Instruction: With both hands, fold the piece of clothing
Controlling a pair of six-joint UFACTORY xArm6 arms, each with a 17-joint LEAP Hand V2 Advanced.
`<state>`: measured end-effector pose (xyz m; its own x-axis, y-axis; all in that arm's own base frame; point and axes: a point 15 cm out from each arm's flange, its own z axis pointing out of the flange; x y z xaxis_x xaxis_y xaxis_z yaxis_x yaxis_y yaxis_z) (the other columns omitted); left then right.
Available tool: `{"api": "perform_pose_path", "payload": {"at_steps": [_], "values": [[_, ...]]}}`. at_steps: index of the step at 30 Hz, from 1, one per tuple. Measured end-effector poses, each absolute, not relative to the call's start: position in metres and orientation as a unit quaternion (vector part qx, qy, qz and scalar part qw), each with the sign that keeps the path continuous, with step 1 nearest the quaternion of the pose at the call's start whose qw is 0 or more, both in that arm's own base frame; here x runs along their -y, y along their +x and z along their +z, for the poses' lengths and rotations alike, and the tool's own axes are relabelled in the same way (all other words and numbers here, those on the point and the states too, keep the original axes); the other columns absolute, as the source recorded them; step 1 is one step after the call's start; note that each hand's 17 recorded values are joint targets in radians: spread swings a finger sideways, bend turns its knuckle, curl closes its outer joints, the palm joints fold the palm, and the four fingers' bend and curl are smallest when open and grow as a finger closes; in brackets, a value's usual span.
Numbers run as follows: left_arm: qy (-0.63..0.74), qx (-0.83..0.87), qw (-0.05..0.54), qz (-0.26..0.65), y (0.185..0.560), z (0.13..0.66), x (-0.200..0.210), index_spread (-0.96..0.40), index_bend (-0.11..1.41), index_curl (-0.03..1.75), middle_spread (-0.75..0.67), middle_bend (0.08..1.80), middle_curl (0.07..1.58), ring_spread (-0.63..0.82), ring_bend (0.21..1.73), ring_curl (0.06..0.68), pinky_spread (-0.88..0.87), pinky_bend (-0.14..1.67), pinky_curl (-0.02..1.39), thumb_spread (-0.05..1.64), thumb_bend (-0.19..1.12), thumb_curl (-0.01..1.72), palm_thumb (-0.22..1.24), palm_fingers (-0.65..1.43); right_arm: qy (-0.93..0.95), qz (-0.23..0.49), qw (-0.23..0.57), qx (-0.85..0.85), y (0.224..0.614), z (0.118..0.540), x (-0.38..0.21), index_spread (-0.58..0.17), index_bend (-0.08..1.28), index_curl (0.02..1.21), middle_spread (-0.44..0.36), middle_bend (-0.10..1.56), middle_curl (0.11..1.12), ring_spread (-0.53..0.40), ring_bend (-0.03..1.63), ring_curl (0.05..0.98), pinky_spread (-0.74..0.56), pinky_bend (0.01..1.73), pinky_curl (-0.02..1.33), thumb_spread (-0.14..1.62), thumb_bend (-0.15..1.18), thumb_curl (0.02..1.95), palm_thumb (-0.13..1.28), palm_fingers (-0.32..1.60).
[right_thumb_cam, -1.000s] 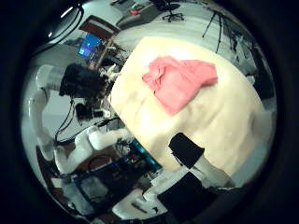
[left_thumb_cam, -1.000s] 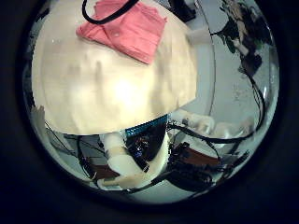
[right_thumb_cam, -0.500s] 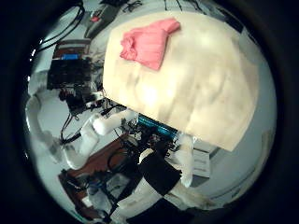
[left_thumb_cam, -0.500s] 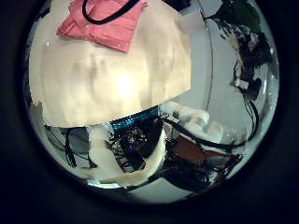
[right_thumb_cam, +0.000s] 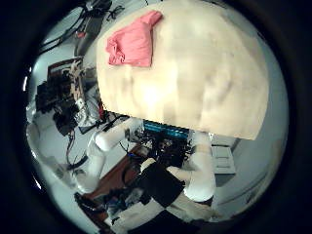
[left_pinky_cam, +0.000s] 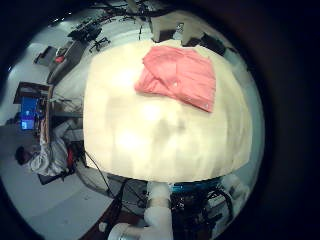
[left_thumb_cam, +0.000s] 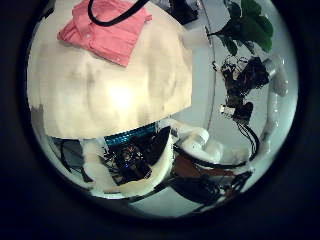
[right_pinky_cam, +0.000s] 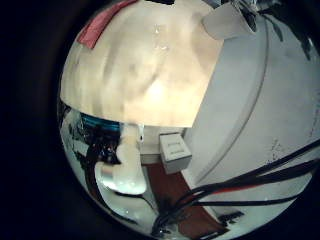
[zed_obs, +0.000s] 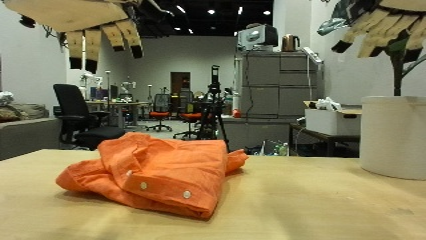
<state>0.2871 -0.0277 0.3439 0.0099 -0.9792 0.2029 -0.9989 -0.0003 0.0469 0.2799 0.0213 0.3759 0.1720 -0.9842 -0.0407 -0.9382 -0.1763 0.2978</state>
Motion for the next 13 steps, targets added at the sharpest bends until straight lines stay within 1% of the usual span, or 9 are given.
{"api": "perform_pose_path", "payload": {"at_steps": [6,13], "values": [[0.706,0.7,0.091,0.05,0.287,0.336,0.029,0.06,0.17,0.33,0.22,0.19,0.31,0.48,0.39,0.222,0.52,0.2,0.31,1.02,-0.02,0.29,0.23,0.07,0.759,-0.112,0.099,0.634,0.277,0.379,-0.019,-0.237,0.15,0.24,0.188,0.18,0.3,0.287,0.27,0.219,0.36,0.36,0.29,1.16,-0.02,0.27,0.35,-0.04],[0.711,0.697,0.084,0.031,0.292,0.323,0.022,0.06,0.18,0.34,0.21,0.19,0.31,0.48,0.39,0.222,0.52,0.19,0.31,1.02,-0.02,0.29,0.25,0.08,0.77,-0.102,0.095,0.622,0.273,0.386,-0.03,-0.242,0.15,0.24,0.179,0.19,0.3,0.281,0.26,0.225,0.36,0.35,0.3,1.16,-0.02,0.26,0.35,-0.04]]}}
